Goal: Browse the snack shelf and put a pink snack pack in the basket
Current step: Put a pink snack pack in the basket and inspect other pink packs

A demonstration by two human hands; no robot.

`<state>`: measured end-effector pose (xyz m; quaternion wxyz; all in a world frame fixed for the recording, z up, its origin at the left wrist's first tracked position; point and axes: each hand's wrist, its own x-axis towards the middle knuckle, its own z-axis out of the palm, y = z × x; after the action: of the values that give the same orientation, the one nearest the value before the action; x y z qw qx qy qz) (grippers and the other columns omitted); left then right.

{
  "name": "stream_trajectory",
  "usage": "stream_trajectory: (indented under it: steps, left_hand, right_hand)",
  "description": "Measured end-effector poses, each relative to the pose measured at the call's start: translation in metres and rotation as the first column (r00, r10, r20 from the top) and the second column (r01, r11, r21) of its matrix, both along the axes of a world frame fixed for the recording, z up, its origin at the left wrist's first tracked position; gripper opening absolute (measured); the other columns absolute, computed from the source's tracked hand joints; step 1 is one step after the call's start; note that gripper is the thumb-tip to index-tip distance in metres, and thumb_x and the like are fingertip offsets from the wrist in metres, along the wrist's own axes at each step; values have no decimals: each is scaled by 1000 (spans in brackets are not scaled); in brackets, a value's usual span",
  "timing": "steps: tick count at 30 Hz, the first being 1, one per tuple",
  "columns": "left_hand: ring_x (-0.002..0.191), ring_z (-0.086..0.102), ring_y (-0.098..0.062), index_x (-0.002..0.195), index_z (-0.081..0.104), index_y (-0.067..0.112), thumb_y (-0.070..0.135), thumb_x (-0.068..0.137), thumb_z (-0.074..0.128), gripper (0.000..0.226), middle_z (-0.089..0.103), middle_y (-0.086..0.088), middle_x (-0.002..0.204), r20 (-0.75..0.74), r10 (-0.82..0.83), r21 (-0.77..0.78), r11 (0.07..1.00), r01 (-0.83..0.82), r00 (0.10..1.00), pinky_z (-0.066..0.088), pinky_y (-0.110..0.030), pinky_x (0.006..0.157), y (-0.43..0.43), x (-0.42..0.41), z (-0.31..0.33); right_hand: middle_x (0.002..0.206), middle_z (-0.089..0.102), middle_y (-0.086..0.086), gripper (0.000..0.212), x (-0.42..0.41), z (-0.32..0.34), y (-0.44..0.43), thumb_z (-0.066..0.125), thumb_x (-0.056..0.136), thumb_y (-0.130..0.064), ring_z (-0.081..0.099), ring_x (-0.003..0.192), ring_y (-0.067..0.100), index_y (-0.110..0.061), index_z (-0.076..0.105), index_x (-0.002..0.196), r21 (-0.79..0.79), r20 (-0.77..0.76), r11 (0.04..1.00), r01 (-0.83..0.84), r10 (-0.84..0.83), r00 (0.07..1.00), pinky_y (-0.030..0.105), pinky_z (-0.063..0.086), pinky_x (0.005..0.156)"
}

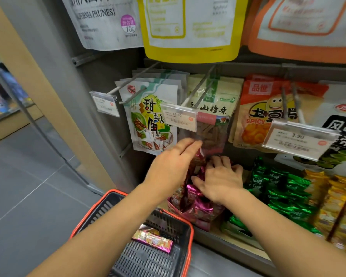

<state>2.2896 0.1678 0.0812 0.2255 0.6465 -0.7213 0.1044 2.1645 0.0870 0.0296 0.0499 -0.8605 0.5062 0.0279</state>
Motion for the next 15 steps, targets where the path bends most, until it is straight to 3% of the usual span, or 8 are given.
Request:
stream_trajectory:
  steps: [5,9,13,15]
  left_hand:
    - [108,63,-34,126,61,0,-3,89,60,38,62,-21,125,135,-40,-220,973,69,990,55,-43,86,75,8,27]
    - [105,64,-32,124,62,-1,0,95,52,31,64,-18,123,162,43,-323,946,12,986,51,-35,92,119,5,67]
    - [102,66,-26,119,66,0,8,96,43,34,68,-12,115,56,92,-321,945,-69,994,49,-30,91,147,-5,93]
    - [100,66,-14,113,70,7,12,91,54,27,71,0,108,-129,84,-330,936,-122,988,50,-26,91,157,-10,98]
  right_hand:
    - [150,32,0,80,-8,14,-5,36,81,-77,20,140,26,-22,45,138,63,64,998,27,-31,997,57,24,105]
    - [157,25,-2,78,-19,32,7,42,83,-72,15,144,25,-28,32,147,72,90,997,-22,15,996,58,24,107]
    - [157,29,-2,66,-31,72,33,52,91,-51,23,143,22,-31,30,149,146,145,970,-197,176,974,52,27,109]
    - [151,41,-4,55,-38,99,47,54,95,-42,40,133,13,-31,38,147,275,335,884,-377,279,900,31,35,105]
